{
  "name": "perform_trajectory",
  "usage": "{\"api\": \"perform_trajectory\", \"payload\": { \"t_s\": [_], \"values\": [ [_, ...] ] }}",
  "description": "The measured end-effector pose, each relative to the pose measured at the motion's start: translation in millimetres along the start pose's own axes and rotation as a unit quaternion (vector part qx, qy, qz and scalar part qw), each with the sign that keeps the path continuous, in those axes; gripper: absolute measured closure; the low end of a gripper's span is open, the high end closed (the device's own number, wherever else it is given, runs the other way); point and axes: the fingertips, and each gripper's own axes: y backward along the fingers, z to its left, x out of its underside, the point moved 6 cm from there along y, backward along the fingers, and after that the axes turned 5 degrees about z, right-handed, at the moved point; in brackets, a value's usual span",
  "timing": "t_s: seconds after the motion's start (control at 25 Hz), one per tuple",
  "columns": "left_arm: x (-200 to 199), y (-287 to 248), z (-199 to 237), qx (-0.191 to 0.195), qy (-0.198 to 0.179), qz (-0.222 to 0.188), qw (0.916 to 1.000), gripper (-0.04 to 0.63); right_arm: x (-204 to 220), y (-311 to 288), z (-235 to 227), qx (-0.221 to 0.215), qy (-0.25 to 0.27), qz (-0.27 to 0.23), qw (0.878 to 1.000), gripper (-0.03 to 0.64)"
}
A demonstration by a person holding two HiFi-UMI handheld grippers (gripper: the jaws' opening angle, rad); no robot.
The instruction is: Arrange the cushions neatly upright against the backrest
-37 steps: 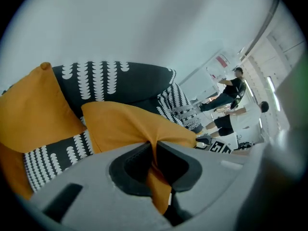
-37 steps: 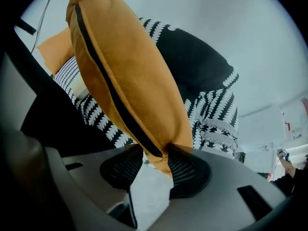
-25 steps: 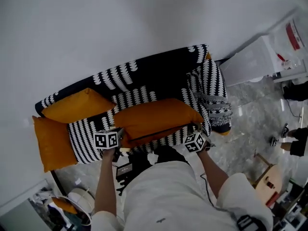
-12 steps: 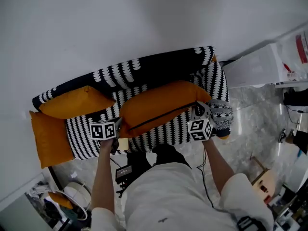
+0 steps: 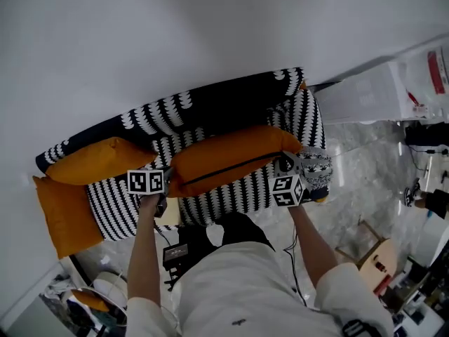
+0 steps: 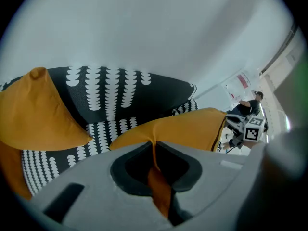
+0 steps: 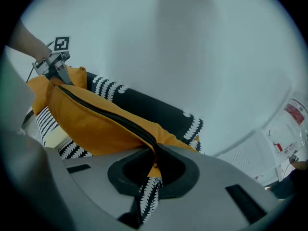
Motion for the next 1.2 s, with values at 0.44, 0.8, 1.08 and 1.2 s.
{"api": "perform_trajectory", "payload": {
  "t_s": [0.44,0.8,1.08,1.2],
  "values": [
    [-40.4,-19.2,27.2,-0.053,-0.004,-0.036,0.9979,0.529,-15.5,-56.9,-5.3,-0.007,-0.014,0.032,0.999,0.591],
    [-56.9,43.0,42.9,-0.112,0.002,-0.127,0.9857,0.531,-62.4,-103.0,-15.9,0.016,0.045,0.041,0.998,0.591],
    [10.6,73.2,9.1,-0.088,0.040,-0.183,0.9783,0.531,-88.7,-137.2,-27.4,0.030,0.073,0.047,0.996,0.591],
    [40.0,89.9,2.8,-0.084,0.055,-0.199,0.9748,0.532,-102.8,-147.4,-24.6,0.048,0.097,0.047,0.993,0.591]
  ]
}}
